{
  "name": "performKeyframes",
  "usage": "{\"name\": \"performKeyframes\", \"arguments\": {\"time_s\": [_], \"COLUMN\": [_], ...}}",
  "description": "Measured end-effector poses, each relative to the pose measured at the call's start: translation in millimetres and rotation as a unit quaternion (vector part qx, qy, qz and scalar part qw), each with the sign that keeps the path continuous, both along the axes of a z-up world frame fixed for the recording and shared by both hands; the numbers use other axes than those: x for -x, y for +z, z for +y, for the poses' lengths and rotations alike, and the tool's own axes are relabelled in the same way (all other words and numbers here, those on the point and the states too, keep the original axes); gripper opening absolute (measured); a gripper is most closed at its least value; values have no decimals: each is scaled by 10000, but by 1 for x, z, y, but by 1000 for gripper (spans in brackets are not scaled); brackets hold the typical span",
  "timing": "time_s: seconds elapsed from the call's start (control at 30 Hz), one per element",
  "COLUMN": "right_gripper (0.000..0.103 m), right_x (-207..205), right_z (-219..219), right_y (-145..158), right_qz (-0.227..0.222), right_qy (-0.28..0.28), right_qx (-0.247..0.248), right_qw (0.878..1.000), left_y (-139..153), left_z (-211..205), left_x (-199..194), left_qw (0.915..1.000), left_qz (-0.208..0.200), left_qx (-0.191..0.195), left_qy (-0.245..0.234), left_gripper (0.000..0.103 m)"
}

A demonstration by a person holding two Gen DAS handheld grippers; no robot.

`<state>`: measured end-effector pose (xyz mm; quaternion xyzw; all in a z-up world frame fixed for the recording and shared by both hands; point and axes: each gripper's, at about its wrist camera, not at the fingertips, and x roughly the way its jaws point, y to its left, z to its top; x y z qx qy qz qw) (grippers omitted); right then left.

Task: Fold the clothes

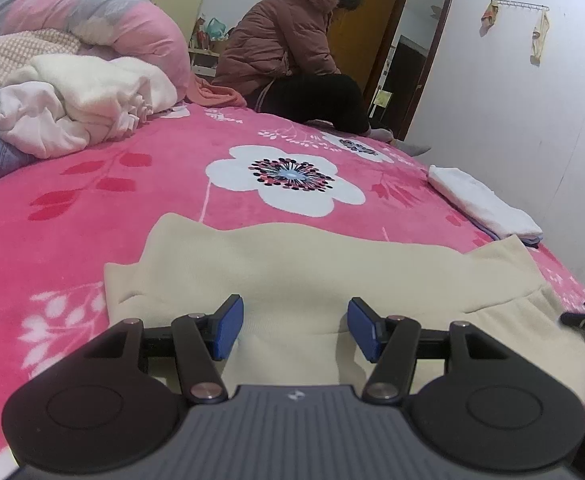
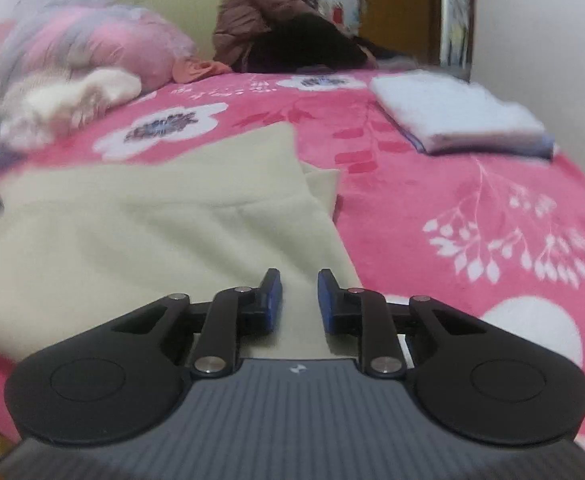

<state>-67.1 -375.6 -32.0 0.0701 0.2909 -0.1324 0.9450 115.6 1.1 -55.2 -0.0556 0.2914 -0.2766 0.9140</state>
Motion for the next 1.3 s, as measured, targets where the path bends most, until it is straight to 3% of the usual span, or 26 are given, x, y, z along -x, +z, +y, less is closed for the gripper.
{"name": "performKeyframes", "arguments": {"time_s": [0.07,0.17,0.37,0.43,0.5,0.63,0.67,0.77,0.83,0.9,1.0,1.07,1.17,1.23,1.27,1.3], "right_gripper": [11,11,6,5,5,5,5,4,4,4,4,4,4,2,2,2], "right_x": [-6,-18,-71,-66,-54,-17,-13,-24,-18,-13,9,18,15,11,9,7], "right_z": [12,18,-6,-12,1,31,38,36,25,33,60,78,91,93,94,94], "right_y": [21,40,-11,2,22,51,48,2,1,26,60,66,38,8,-7,-3], "right_qz": [-95,-389,271,122,-5,-368,-275,554,320,190,-363,-434,-91,201,344,377], "right_qy": [46,388,494,292,135,734,881,777,621,398,844,1160,1391,1366,1352,1291], "right_qx": [530,660,747,379,714,741,812,968,563,668,671,609,622,708,747,662], "right_qw": [9985,9963,9956,9988,9974,9939,9924,9907,9960,9968,9935,9904,9883,9879,9874,9887], "left_y": [0,0,-1,-1,-1,-2,-2,2,12,24,44,49,29,5,1,3], "left_z": [0,1,2,3,3,3,3,3,4,6,0,-11,-32,-41,-42,-39], "left_x": [0,0,1,0,1,2,2,3,10,20,48,69,88,92,93,94], "left_qw": [10000,10000,10000,10000,10000,9999,9999,9999,9998,9994,9974,9947,9904,9901,9900,9905], "left_qz": [-9,-19,-35,-28,-35,-58,-58,-79,-190,-334,-626,-656,-378,-163,-125,-143], "left_qx": [1,18,32,49,50,80,87,77,12,-1,138,171,-60,-472,-544,-506], "left_qy": [-4,-13,-32,-32,-32,-28,-30,-19,71,106,-314,-771,-1325,-1313,-1296,-1272], "left_gripper": [59,59,59,59,60,60,60,60,59,59,59,59,59,55,54,54]}}
